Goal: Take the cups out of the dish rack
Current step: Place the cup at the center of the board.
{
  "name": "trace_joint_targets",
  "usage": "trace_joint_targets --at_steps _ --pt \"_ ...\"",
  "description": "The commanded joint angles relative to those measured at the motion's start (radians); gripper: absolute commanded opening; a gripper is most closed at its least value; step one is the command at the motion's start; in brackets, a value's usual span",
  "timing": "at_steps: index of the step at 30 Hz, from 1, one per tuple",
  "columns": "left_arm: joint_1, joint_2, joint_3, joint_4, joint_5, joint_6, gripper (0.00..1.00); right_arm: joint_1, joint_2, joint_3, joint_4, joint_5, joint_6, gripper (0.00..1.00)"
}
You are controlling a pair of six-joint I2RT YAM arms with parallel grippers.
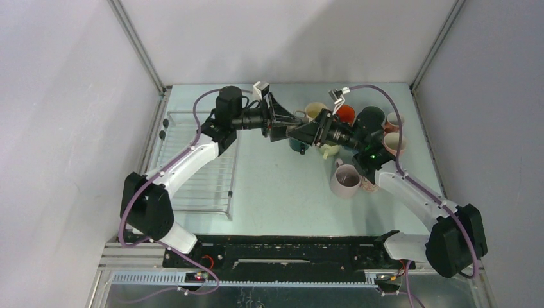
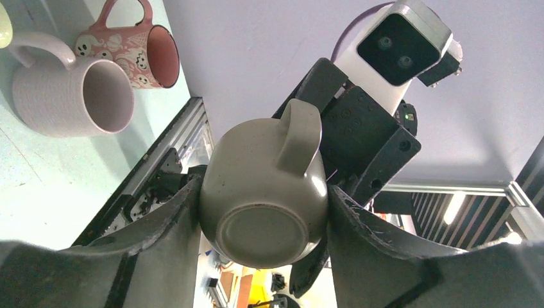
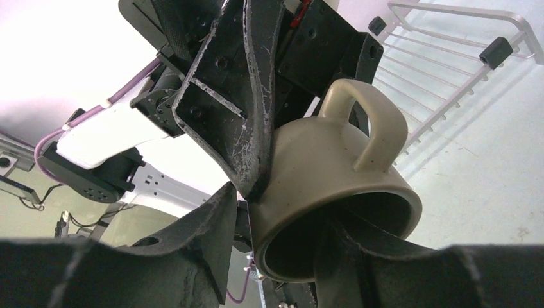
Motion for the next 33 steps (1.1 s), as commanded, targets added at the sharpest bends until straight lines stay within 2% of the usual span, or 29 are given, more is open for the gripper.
trace_joint_targets --at_steps 1,11,18,19,20,25,26,31,33 --pt "-0.002 -0.014 -0.02 0.102 0.031 -0.021 0.0 -0.018 -0.046 -0.023 0.06 -0.063 0.029 0.49" --pt "0.001 -0.014 -0.037 0.134 0.034 -0.04 0.0 -0.028 -0.074 -0.038 0.067 -0.083 0.028 0.34" --pt "0.001 -0.015 -0.038 0.141 0.03 -0.041 0.0 -0.027 -0.081 -0.038 0.05 -0.063 0.018 0.0" --pt "0.0 -0.014 -0.037 0.141 0.029 -0.04 0.04 -0.027 -0.084 -0.038 0.041 -0.056 0.012 0.0" --pt "0.0 -0.018 -0.037 0.141 0.026 -0.037 0.13 -0.027 -0.087 -0.038 0.031 -0.047 0.005 0.0" --pt "0.001 -0.03 -0.029 0.111 0.004 -0.004 0.92 -0.025 -0.108 -0.022 -0.065 0.011 -0.053 0.0" --pt "0.003 -0.034 -0.022 0.077 -0.009 0.023 0.99 -0.025 -0.113 -0.014 -0.094 0.026 -0.07 0.0" --pt "0.041 -0.083 0.008 -0.164 -0.12 0.198 1.0 -0.015 -0.128 0.035 -0.289 0.106 -0.161 0.0" --pt "0.066 -0.108 0.031 -0.309 -0.21 0.302 1.0 -0.007 -0.126 0.063 -0.388 0.149 -0.2 0.0"
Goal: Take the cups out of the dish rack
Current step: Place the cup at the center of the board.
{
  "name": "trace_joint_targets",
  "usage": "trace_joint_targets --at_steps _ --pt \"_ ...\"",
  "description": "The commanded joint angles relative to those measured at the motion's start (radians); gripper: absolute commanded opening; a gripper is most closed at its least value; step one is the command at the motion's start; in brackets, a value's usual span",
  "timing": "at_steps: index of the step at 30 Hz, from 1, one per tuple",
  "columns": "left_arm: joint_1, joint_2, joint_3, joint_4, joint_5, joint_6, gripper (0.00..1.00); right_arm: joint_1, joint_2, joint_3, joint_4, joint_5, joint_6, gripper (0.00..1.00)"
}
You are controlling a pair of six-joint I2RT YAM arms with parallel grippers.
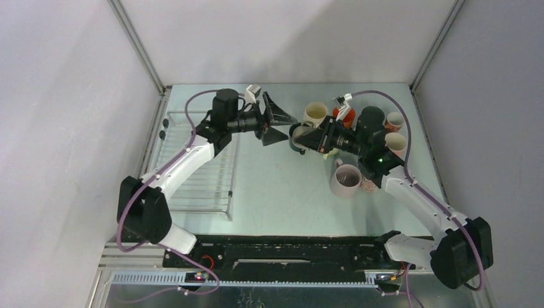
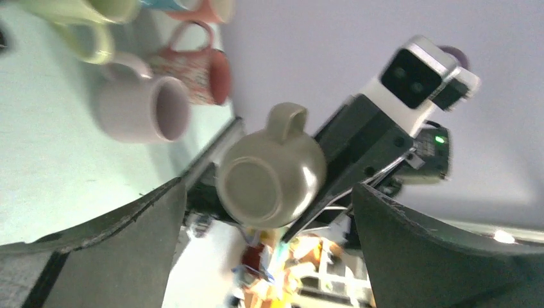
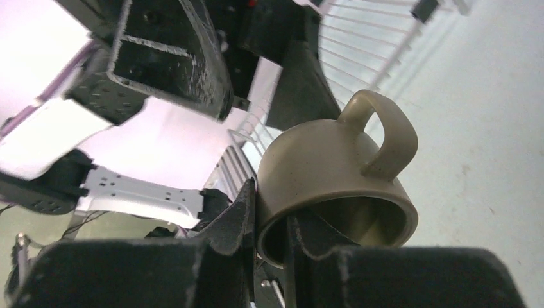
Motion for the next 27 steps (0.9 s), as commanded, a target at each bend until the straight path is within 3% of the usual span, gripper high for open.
trace_joint_targets --at_steps 1,6,10,17,27 --pt "0.055 -0.101 0.07 -0.303 -0.188 0.266 1.0 0.023 -0.029 0.11 -0.23 0.121 -0.133 0.0" --pt "0.086 -0.176 0.103 -0.542 -0.365 0.433 1.0 0.089 0.044 0.221 -0.543 0.336 -0.263 0.0" --pt "0.086 -0.229 0.126 -0.633 -0.459 0.529 1.0 0.124 0.15 0.264 -0.704 0.459 -0.314 0.0" --pt "0.082 -0.322 0.127 -0.728 -0.556 0.614 1.0 0.179 0.317 0.27 -0.821 0.619 -0.351 0.0" --pt "0.077 -0.338 0.104 -0.736 -0.559 0.647 1.0 0.23 0.5 0.27 -0.834 0.736 -0.352 0.0"
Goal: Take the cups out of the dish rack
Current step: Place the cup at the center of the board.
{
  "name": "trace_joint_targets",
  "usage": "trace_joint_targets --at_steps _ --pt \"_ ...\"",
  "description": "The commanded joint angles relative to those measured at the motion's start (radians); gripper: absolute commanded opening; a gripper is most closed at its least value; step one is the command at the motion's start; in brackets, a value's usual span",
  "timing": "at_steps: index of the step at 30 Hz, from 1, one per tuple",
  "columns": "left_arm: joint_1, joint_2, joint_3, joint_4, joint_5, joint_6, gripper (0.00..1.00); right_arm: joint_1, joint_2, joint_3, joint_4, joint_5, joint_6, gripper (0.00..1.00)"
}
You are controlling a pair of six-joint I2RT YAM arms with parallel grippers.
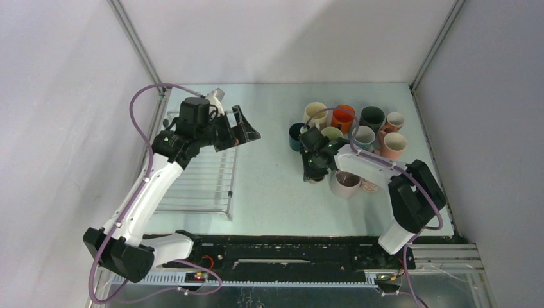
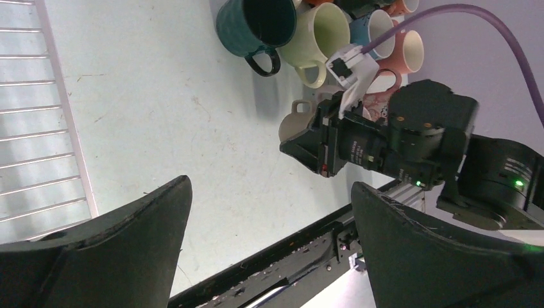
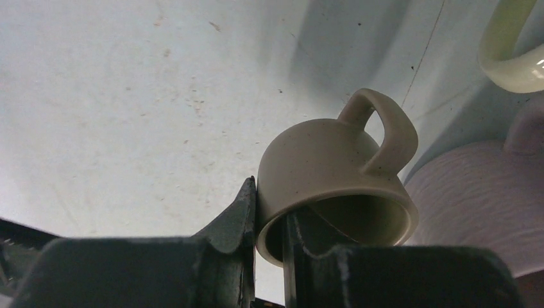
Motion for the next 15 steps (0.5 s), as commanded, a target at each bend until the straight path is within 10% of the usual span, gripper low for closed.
trace_joint_targets --at_steps 1,15 --pt "-0.006 -0.017 0.032 -0.002 -0.019 0.046 1.0 0.021 0.056 0.026 -0.001 0.093 -0.02 0.0" --pt "-0.018 0.002 0.012 0.008 -0.015 0.045 1.0 0.031 0.131 0.026 -0.019 0.122 -0.024 0.06"
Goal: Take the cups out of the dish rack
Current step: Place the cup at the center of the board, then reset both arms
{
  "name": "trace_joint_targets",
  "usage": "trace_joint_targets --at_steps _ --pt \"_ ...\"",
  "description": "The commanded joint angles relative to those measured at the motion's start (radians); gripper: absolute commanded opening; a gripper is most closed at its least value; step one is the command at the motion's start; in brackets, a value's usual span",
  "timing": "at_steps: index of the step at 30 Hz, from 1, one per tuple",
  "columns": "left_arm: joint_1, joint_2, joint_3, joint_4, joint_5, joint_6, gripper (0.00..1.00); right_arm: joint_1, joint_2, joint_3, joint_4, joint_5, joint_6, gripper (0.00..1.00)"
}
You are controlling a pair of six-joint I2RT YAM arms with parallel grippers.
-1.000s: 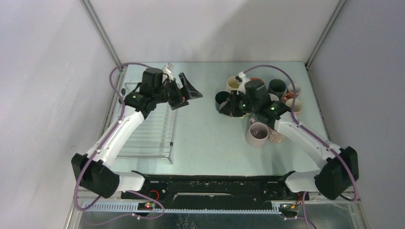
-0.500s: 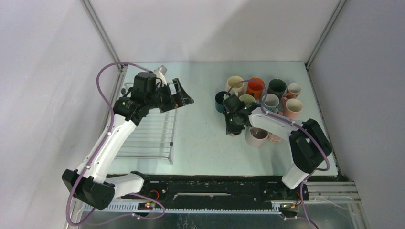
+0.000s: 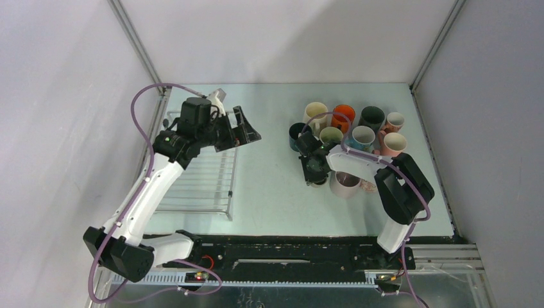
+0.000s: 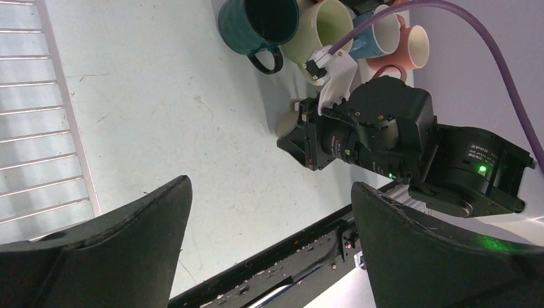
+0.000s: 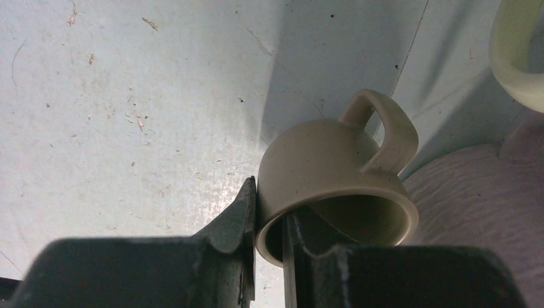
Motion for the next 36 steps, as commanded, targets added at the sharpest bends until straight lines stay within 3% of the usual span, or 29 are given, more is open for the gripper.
trace_joint_targets --at_steps 1,5,16,25,27,36 --pt "-0.01 0.0 0.012 0.017 -0.008 0.025 1.0 0.013 0.012 0.024 -0.008 0.018 -0.018 0.1" --pt "-0.017 0.003 0.01 0.017 -0.011 0.024 1.0 0.016 0.013 0.025 -0.008 0.006 -0.019 0.26" --pt "-0.034 -0.002 0.024 0.005 -0.026 0.034 1.0 0.036 -0.045 0.089 -0.063 -0.004 -0.005 0.59" --pt "-0.07 -0.029 0.071 -0.029 -0.106 0.069 1.0 0.044 -0.244 0.181 -0.139 -0.006 0.001 0.81" --pt "-0.083 -0.041 0.078 -0.028 -0.119 0.078 1.0 0.045 -0.3 0.206 -0.141 -0.019 0.001 0.98" --pt "-0.117 -0.106 0.1 -0.015 -0.178 0.127 1.0 0.045 -0.583 0.231 -0.025 -0.042 0.003 1.0"
